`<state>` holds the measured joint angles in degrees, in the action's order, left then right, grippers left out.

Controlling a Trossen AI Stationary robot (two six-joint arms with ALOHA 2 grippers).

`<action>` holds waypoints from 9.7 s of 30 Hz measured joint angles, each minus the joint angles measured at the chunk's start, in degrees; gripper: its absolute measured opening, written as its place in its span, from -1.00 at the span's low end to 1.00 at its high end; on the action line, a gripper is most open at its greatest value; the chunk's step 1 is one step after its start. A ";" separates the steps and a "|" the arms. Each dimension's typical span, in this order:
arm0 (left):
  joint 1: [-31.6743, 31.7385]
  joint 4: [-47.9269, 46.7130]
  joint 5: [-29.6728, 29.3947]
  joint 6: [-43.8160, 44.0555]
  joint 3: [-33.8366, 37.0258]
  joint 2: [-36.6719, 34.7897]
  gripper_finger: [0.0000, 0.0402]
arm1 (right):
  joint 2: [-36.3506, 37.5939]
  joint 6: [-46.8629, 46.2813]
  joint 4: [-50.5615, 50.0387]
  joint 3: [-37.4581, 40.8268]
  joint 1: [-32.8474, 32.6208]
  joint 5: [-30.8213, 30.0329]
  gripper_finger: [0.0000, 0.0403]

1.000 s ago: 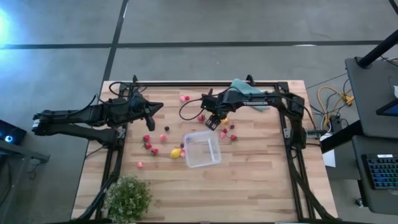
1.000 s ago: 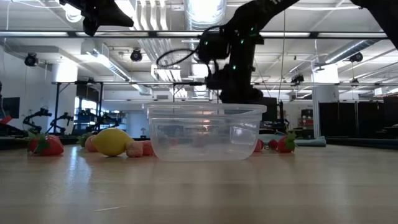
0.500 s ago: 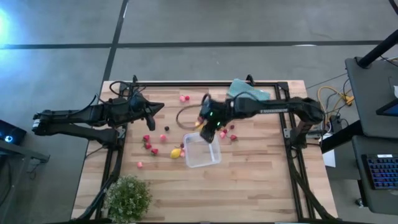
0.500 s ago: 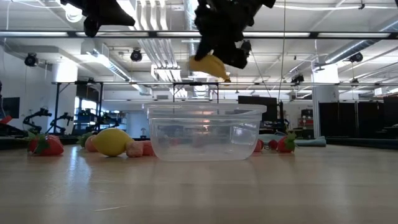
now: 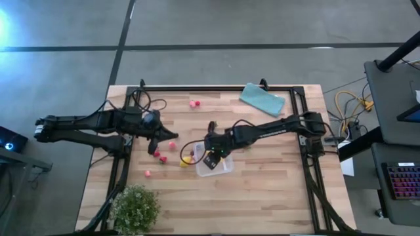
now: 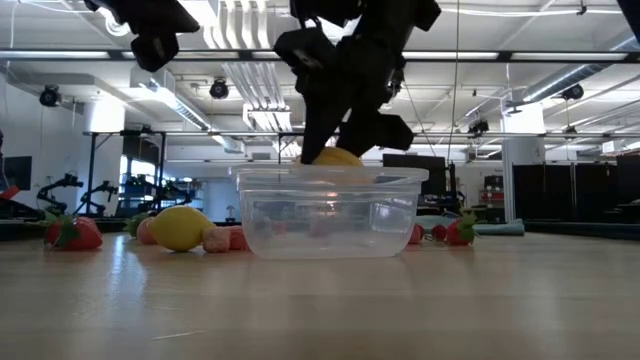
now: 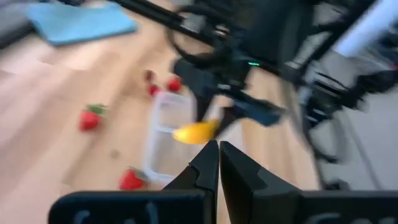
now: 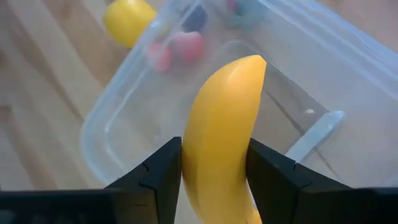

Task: Pick and placing Produce into tupperware
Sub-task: Put the yellow banana into the transparent bin, then put the red strawberry into the transparent bin, then put the red cherry into the transparent bin

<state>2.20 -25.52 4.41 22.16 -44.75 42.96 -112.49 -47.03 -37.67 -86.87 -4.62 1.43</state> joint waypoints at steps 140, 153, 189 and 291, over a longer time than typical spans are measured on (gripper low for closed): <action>0.04 -14.38 1.80 -13.53 -12.90 -9.40 -1.00 | 9.49 58.50 -27.66 5.72 12.58 -12.57 0.14; 0.04 -14.38 -12.57 -11.05 -12.90 -8.22 -1.00 | 14.85 76.94 -12.92 21.77 17.46 -8.94 0.23; 0.05 -14.44 -19.40 -10.55 -12.87 -7.49 -1.00 | 11.54 71.46 -3.17 28.21 18.03 -6.82 0.12; 0.07 -14.49 -19.70 -12.51 -12.81 -8.15 -1.00 | 12.32 51.92 -15.03 11.17 14.77 -7.49 -0.56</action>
<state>2.26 -40.01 -15.29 9.65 -57.56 34.81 -100.17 4.89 -52.71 -75.70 10.14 -6.06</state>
